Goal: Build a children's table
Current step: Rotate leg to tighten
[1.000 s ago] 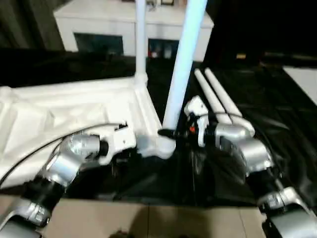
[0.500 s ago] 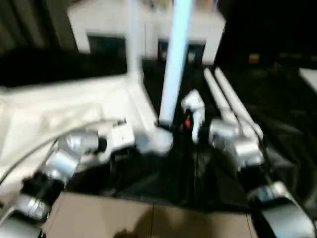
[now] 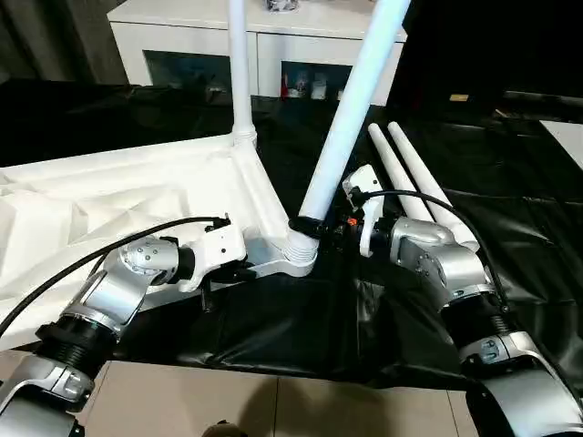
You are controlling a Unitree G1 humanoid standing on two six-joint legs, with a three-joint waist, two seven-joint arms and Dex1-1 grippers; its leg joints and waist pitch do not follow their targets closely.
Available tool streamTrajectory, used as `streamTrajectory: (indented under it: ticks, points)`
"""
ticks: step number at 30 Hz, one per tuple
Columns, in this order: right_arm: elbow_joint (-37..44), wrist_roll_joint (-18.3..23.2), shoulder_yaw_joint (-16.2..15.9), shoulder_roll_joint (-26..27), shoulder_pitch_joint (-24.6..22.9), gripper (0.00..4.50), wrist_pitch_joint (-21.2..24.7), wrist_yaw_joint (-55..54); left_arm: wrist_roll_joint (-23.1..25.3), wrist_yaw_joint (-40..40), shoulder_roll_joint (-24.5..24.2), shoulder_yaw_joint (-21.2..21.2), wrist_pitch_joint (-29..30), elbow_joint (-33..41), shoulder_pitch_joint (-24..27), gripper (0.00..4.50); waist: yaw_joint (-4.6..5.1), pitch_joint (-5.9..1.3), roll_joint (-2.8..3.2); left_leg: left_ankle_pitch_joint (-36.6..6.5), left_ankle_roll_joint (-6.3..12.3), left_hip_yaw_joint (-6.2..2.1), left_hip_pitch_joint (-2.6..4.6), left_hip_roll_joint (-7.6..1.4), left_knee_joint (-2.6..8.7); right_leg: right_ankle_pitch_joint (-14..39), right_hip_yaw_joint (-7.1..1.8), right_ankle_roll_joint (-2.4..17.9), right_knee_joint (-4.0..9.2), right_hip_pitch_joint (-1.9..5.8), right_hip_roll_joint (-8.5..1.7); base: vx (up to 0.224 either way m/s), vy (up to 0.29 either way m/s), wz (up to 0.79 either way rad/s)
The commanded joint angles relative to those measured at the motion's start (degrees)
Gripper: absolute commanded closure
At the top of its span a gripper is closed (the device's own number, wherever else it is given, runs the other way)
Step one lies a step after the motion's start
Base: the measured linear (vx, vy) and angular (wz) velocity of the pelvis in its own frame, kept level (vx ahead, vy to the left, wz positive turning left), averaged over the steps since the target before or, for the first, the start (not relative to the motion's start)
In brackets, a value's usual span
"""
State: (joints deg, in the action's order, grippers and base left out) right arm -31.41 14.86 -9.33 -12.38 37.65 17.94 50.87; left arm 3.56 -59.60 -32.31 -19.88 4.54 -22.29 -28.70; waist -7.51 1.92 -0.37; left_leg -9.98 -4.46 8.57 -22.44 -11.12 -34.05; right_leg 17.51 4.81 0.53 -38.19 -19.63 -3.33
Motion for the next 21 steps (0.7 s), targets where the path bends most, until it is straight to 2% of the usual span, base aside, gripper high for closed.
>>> streamTrajectory:
  ticks: [1, 2, 4, 8, 12, 16, 21]
  points:
    - [-2.1, -5.0, -4.0, -1.9, -2.8, 2.67, 0.7, 1.0, -1.0, -0.4, 0.3, 1.0, -2.0, 4.1, -0.1, 4.50, 0.66, -3.39, 0.28, -2.9, 2.30, -0.60, 1.55, -2.88, 3.77, -18.9, -3.15, 11.1, 3.80, 1.85, -5.16, 0.000, 0.000, 0.00]
    - [-1.6, -5.3, -4.7, -2.2, -2.7, 2.67, 0.5, 1.9, -1.4, -0.5, 0.4, 1.2, -1.8, 4.5, 0.3, 4.50, 0.77, -3.36, -0.09, -2.5, 2.57, -0.51, 1.48, -2.83, 3.76, -19.1, -3.16, 11.0, 3.79, 1.89, -5.09, 0.000, 0.000, 0.00]
    - [-1.6, -5.4, -5.0, -2.3, -2.5, 2.67, 0.6, 2.3, -1.6, -0.6, 0.4, 1.2, -1.7, 4.8, 0.5, 4.50, 0.77, -3.31, 0.20, -2.9, 2.73, -0.41, 1.51, -2.78, 3.73, -18.9, -3.30, 10.9, 3.85, 1.72, -5.22, 0.000, 0.000, 0.00]
    - [-2.1, -6.6, -6.6, -2.6, -1.7, 2.67, -0.1, 3.8, -2.8, -0.8, 0.7, 1.6, -1.0, 7.5, 1.9, 4.50, 0.87, -3.19, -0.35, -3.8, 2.26, -0.36, 1.43, -2.89, 3.93, -17.5, -3.39, 11.2, 3.86, 1.74, -5.24, 0.000, 0.000, 0.00]
    - [-1.3, -6.9, -8.3, -3.1, -1.6, 2.67, 1.8, 6.2, -2.6, -0.9, 0.5, 1.6, -0.6, 8.7, 2.8, 4.50, 1.13, -2.95, -0.75, -5.1, 1.94, -0.16, 1.66, -2.87, 4.12, -15.3, -3.67, 11.1, 4.16, 1.54, -5.09, 0.000, 0.000, 0.00]
    - [-1.5, -7.2, -8.3, -3.3, -2.6, 2.67, 2.2, 6.0, -2.5, -0.9, 0.3, 1.9, -0.6, 8.9, 3.0, 4.50, 1.21, -2.83, -0.78, -6.5, 1.23, 0.08, 1.81, -2.89, 4.22, -12.4, -3.99, 11.2, 4.43, 1.38, -5.22, 0.000, 0.000, 0.00]
    - [-1.4, -7.6, -8.4, -3.6, -4.3, 2.67, 1.6, 5.9, -1.8, -0.7, 0.2, 1.7, -0.5, 8.5, 2.9, 4.50, 1.22, -2.84, -0.82, -6.5, 1.02, 0.22, 1.93, -2.86, 4.17, -12.7, -4.12, 11.3, 4.42, 1.26, -5.13, 0.000, 0.000, 0.00]
